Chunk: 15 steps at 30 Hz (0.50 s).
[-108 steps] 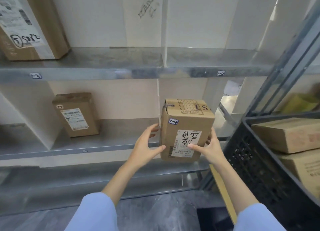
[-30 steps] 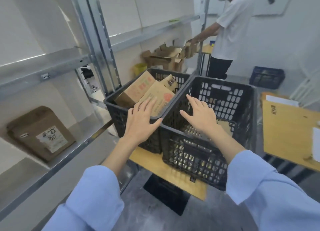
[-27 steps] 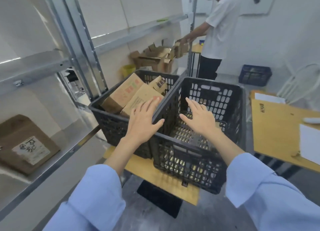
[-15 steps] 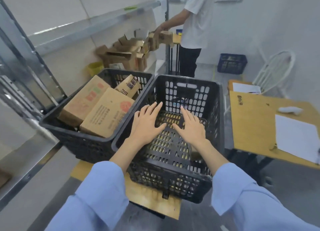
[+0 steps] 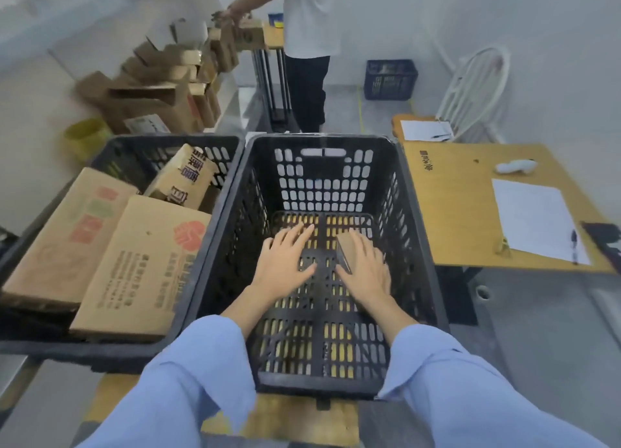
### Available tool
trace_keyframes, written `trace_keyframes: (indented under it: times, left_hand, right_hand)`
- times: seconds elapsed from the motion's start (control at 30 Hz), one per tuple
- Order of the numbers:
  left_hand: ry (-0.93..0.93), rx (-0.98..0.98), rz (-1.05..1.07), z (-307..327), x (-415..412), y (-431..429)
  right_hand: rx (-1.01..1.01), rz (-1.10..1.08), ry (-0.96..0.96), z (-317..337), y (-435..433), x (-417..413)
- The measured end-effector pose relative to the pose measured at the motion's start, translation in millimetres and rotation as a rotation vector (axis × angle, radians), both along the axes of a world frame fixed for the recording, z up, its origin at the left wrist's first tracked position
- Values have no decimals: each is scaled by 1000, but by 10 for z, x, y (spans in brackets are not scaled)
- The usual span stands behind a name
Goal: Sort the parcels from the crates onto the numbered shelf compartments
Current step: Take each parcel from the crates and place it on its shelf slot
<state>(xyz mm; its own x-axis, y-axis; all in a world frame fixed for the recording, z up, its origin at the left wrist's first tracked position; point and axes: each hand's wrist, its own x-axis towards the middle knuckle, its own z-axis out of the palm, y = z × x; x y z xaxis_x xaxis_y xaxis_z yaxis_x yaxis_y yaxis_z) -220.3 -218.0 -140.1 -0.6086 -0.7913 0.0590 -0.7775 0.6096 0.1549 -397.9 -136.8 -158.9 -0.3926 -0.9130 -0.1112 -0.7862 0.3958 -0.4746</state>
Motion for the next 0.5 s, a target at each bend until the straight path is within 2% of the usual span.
trace_keyframes:
  times: [0.2, 0.33, 0.5]
  left_hand:
    - [34, 94, -37, -363, -59, -135]
    - [115, 202, -25, -526, -169, -47]
    - [154, 263, -25, -626, -280, 1]
  right_hand:
    - [167, -4, 23, -294, 41, -101]
    - [185, -2, 40, -403, 51, -110]
    - [179, -100, -40, -458, -7, -113]
